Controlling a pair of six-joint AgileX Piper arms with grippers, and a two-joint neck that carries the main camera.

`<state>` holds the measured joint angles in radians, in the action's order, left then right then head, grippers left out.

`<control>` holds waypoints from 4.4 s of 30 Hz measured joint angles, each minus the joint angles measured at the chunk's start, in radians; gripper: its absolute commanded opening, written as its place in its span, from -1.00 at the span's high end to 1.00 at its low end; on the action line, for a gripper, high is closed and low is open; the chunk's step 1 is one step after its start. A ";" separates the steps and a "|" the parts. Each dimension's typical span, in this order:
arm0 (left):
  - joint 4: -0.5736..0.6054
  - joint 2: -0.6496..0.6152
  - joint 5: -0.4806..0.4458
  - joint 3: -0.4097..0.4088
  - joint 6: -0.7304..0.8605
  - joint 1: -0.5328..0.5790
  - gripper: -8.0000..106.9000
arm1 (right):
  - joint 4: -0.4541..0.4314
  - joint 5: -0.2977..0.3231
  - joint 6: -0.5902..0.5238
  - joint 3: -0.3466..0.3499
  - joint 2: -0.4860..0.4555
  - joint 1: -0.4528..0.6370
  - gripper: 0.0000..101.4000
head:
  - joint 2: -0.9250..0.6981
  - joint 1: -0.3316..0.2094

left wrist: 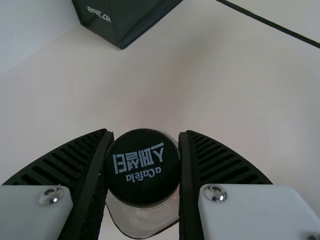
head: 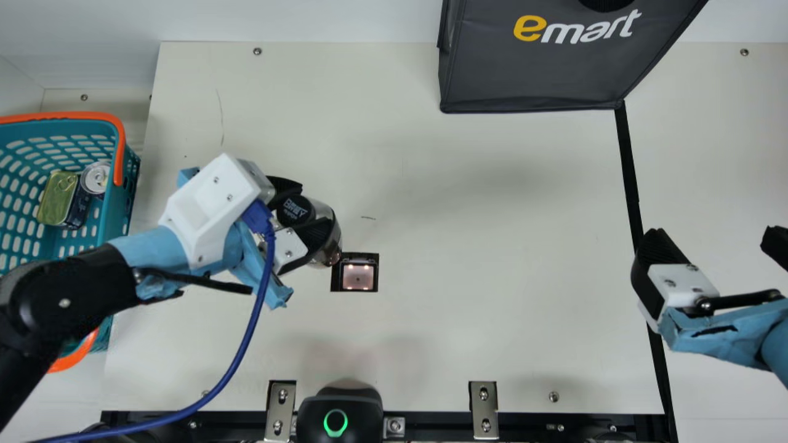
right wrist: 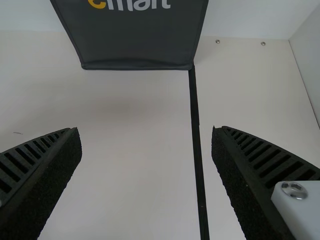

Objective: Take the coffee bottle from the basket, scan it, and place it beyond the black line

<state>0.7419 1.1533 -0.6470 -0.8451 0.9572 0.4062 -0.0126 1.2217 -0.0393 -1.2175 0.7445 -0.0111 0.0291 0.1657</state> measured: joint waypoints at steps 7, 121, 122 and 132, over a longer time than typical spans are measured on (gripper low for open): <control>0.126 0.016 -0.039 0.020 0.197 -0.047 0.68 | 0.000 0.000 0.000 0.000 0.000 0.000 -0.79 | 0.000 0.000; 0.387 0.172 -0.252 0.070 0.794 -0.092 -0.71 | 0.000 -0.001 0.000 0.000 0.000 0.000 -0.79 | 0.000 0.000; 0.381 0.167 -0.252 0.067 0.786 -0.092 -0.71 | 0.000 -0.001 0.000 0.000 0.000 0.000 -0.79 | 0.000 0.000; 0.334 0.104 -0.238 0.043 0.660 -0.100 -0.71 | 0.000 -0.001 0.000 0.000 0.000 0.000 -0.79 | 0.000 0.000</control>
<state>1.0764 1.2573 -0.8852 -0.8024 1.6168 0.3062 -0.0126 1.2208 -0.0393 -1.2175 0.7445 -0.0111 0.0291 0.1657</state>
